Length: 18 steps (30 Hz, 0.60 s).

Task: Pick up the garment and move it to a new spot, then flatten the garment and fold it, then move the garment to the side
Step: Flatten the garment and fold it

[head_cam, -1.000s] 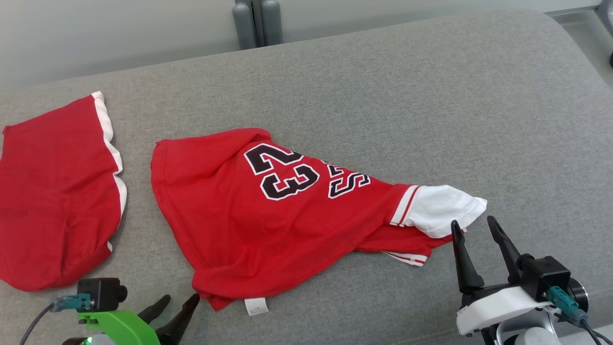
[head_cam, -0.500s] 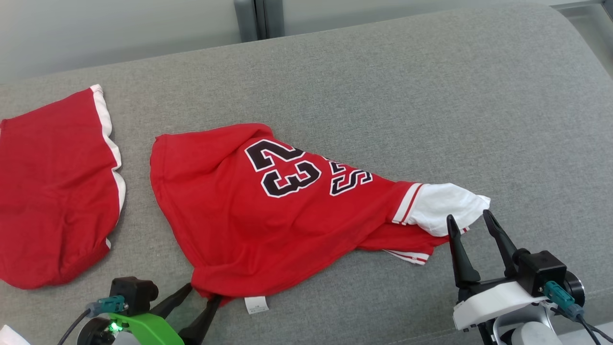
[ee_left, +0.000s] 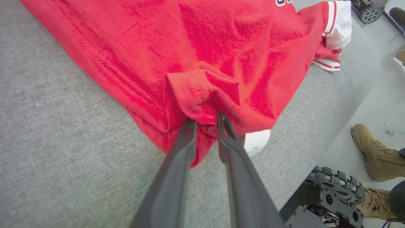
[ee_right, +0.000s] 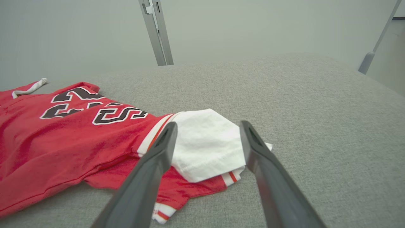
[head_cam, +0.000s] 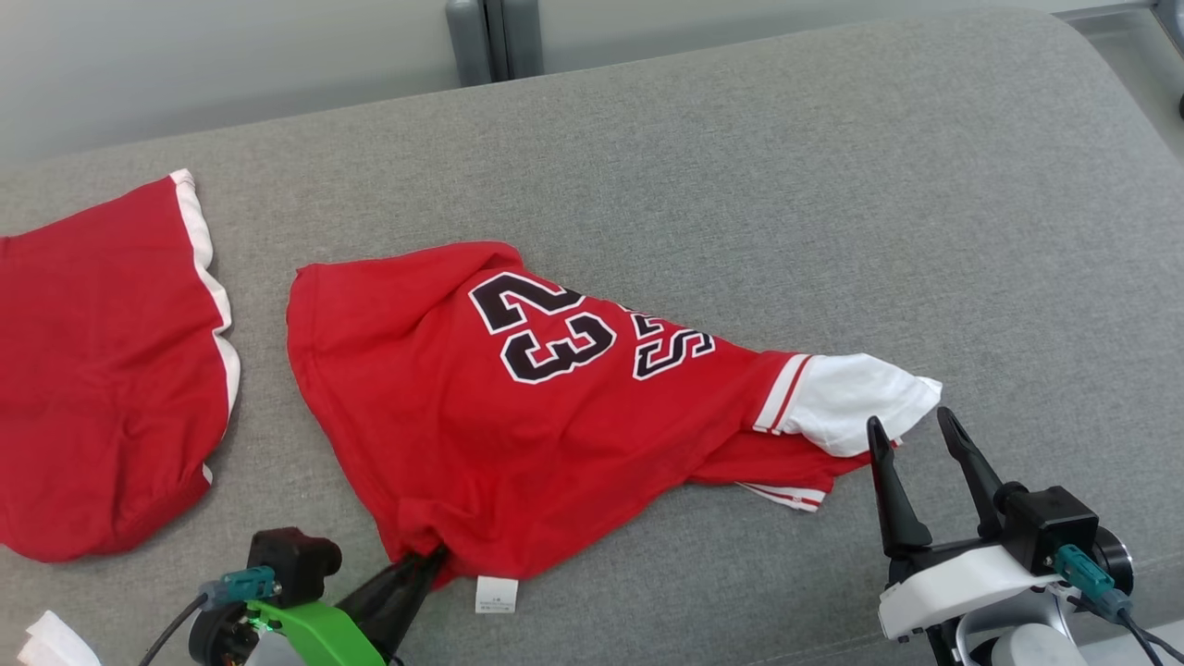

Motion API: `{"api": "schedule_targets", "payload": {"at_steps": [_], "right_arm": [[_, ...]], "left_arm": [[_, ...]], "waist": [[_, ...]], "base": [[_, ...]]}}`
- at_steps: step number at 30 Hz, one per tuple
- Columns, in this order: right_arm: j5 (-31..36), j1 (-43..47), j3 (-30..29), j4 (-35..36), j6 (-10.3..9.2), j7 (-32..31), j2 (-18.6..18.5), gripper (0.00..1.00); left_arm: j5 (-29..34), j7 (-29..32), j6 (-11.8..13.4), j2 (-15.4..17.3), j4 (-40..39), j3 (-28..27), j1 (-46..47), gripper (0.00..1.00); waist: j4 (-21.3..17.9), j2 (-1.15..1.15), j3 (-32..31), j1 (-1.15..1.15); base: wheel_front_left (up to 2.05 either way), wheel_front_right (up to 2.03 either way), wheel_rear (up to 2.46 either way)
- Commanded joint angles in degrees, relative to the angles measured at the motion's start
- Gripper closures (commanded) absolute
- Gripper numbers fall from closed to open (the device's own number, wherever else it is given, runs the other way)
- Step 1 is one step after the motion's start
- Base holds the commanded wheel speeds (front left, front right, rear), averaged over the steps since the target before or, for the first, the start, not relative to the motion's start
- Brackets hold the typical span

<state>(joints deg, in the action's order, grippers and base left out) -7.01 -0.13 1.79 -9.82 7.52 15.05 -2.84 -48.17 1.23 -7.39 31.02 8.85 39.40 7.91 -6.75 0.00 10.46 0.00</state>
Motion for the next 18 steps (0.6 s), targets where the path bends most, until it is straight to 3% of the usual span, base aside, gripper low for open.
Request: {"api": "schedule_targets", "payload": {"at_steps": [1,11,18], "right_arm": [[-0.1,0.7,-0.2,0.0,-0.06,0.2,-0.1,0.00],[-0.4,1.4,-0.5,-0.4,-0.06,0.2,-0.1,0.00],[-0.4,2.2,-0.3,-0.4,-0.07,0.2,-0.1,0.00]], "left_arm": [[-0.6,-0.4,-0.1,0.6,-0.3,0.8,1.2,1.00],[-3.8,0.9,-0.1,5.4,-8.0,6.0,1.0,1.00],[-7.8,7.6,1.5,11.2,-11.4,7.9,-4.6,1.00]], "waist": [[0.5,0.00,-0.2,0.00],[4.1,0.00,-1.7,0.00],[6.1,0.00,-2.4,0.00]], "base": [[0.00,0.00,0.00],[0.00,0.00,0.00],[0.00,0.00,0.00]]}}
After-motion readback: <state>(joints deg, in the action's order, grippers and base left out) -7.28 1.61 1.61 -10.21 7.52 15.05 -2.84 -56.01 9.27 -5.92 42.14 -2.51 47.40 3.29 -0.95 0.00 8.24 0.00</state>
